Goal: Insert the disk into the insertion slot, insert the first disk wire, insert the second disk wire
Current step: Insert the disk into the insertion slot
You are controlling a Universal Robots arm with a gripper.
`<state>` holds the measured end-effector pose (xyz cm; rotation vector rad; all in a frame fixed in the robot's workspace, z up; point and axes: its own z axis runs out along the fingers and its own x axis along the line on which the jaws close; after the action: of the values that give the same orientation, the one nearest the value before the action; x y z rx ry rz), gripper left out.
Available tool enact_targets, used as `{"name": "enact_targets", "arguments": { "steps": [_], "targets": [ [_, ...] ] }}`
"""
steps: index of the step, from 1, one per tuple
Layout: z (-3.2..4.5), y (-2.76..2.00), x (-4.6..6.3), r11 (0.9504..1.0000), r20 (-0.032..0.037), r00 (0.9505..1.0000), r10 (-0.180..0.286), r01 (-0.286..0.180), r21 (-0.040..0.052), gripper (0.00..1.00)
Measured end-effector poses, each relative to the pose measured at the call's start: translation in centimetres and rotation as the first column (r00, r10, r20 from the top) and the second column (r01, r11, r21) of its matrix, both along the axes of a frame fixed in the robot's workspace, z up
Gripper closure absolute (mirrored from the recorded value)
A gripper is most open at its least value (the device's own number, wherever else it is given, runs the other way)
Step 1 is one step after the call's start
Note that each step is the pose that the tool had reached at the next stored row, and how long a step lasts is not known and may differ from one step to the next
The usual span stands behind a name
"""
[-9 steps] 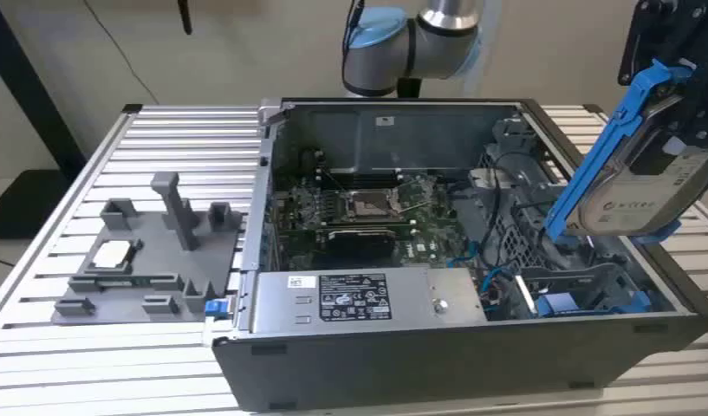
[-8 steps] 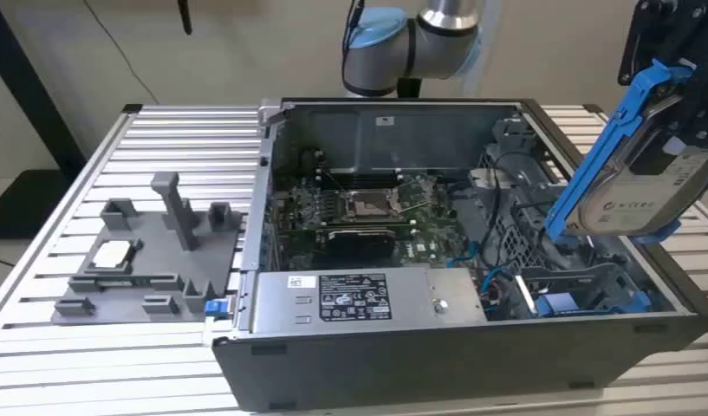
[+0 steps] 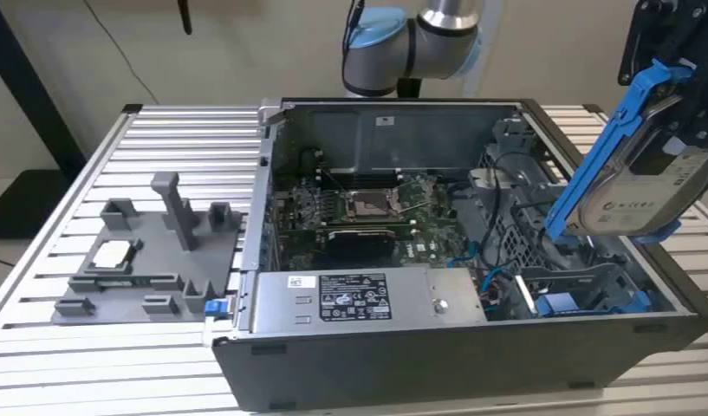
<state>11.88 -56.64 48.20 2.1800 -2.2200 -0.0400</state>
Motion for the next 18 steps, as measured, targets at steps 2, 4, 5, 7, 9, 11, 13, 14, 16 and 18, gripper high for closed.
{"name": "enact_targets", "arguments": {
  "steps": [2, 4, 5, 7, 9, 11, 13, 14, 16, 18],
  "targets": [
    [-0.03, 0.00, 0.0, 1.0000, 0.0000, 1.0000, 0.000, 0.000, -0.0003, 0.67],
    [-0.16, 0.00, 0.0, 1.0000, 0.0005, 1.0000, 0.000, 0.000, -0.0001, 0.67],
    [-0.25, 0.00, 0.0, 1.0000, 0.0011, 1.0000, 0.000, 0.000, -0.0003, 0.67],
    [-0.48, 0.00, 0.0, 1.0000, 0.0017, 1.0000, 0.000, 0.000, -0.0003, 0.67],
    [-0.75, 0.00, 0.0, 1.0000, 0.0022, 1.0000, 0.000, 0.000, -0.0004, 0.67],
    [-1.09, 0.01, 0.0, 1.0000, 0.0023, 1.0000, 0.000, 0.000, -0.0004, 0.67],
    [-1.45, 0.00, 0.0, 1.0000, 0.0024, 1.0000, 0.000, 0.000, -0.0003, 0.67],
    [-1.63, 0.00, 0.0, 1.0000, 0.0024, 1.0000, 0.000, 0.000, -0.0004, 0.67],
    [-1.97, 0.00, 0.0, 1.0000, 0.0024, 1.0000, 0.000, 0.000, -0.0003, 0.67],
    [-2.28, 0.00, 0.0, 1.0000, 0.0024, 1.0000, 0.000, 0.000, -0.0003, 0.67]
  ]
}}
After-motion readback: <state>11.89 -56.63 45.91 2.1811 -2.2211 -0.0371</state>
